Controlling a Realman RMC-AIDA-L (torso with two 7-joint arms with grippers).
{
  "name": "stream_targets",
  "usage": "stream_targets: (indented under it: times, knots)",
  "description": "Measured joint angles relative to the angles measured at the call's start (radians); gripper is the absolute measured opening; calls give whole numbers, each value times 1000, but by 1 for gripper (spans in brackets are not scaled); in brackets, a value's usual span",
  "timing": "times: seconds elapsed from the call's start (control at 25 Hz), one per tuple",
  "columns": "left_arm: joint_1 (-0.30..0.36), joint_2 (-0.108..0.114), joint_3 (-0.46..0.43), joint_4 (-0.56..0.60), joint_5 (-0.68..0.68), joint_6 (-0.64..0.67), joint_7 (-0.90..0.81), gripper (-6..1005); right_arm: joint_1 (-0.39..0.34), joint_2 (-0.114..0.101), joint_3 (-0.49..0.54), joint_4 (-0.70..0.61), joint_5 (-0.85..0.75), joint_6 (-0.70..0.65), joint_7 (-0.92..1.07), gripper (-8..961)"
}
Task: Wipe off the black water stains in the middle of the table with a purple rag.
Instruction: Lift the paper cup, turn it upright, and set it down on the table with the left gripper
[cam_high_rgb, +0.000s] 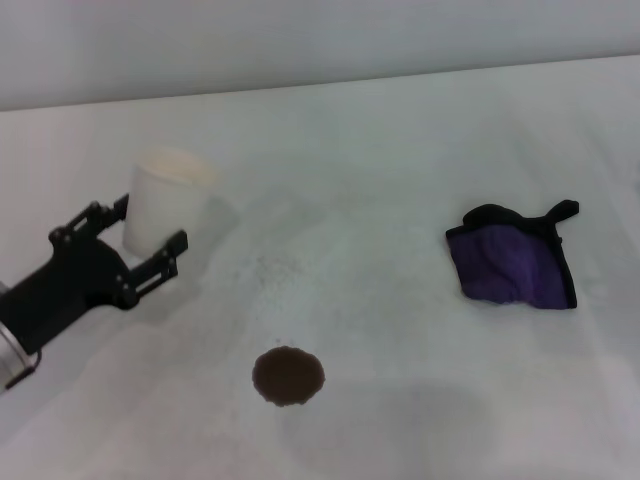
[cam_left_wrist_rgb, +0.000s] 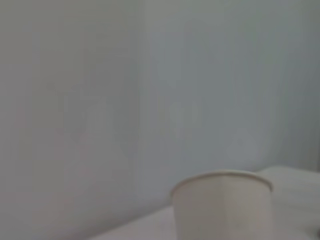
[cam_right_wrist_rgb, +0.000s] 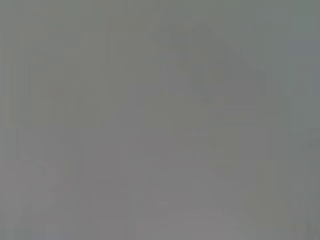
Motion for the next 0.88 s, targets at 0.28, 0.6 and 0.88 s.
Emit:
stream_targets:
  times: [0.28, 0.6, 0.88]
  knots:
    - [13, -5, 0, -97, -8, 74, 95, 781, -25, -1, 0, -17, 0, 29, 0, 855]
    - [37, -6, 1, -113, -24, 91, 150, 782, -31, -1, 0, -18, 0, 36, 0, 854]
    - [59, -7, 3, -115, -22, 105, 158, 783, -31, -1, 0, -18, 0, 37, 0, 855]
